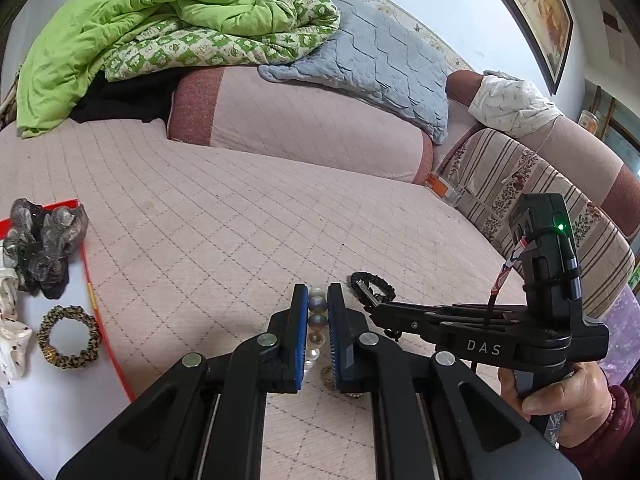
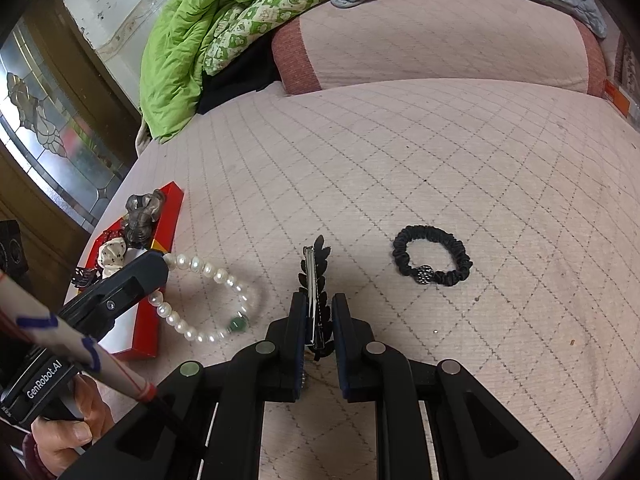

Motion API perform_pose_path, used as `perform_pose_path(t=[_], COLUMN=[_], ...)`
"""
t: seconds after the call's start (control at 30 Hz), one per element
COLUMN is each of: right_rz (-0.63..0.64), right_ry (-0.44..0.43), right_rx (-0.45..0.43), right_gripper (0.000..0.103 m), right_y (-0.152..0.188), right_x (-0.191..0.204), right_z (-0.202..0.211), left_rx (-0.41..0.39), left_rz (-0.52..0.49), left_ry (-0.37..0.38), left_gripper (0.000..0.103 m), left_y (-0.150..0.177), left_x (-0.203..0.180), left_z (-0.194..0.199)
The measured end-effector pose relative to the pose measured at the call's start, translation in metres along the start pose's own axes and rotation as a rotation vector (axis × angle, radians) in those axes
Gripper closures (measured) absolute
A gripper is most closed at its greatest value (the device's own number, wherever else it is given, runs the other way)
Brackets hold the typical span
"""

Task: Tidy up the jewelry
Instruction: 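Carry the pearl bracelet and black clip over the box lid, then open both grippers to release the bracelet and clip into the lid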

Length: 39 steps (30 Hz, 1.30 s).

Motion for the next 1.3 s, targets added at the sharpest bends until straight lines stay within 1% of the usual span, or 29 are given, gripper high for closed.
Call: perform_pose_path(t=[0.23,0.53,0.83,1.03,1.3], right_rz=[0.026,0.088,0.121,0.164,0.246], right_ry=[-0.023,-0.082,-0.138,-0.191,-0.251], right_rx=[-0.005,-0.011,-0.009,-0.009,0.034], right_gripper=[0.089,0.089,0.089,0.089,0.089], right_y=[-0.002,-0.005,-0.006,-0.004,0.014], right_x=[0.021,0.071,0.118,0.163,0.219], right_z=[-0.002,-0.012,-0.026,-0.036,-0.052], left_rx=[-0.026,-0.067,-0.108,-0.135,-0.149], left_rz=[0.012,0.031,0.059,0.124,0.214], left_ry=[-0.025,-0.062,-0.091,-0.113,-0.207], left_gripper=[0.094,0.094,0.094,0.094,0.094], left_y=[-0.005,-0.013,-0.019,-0.015,0.004], left_x=[0.014,0.039,0.07,0.102,0.16], left_z=[0.019,0.05,0.083,0.115,0.159])
Point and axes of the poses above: each gripper's, at about its wrist camera, not at the fingertips, and z roughly against the way its jaws point, x to its left, y to its underside, the point moved 10 cm from there along -z, roughly the way its jaws point, and after that the axes turned 5 degrees about z, right-handed, at the moved point
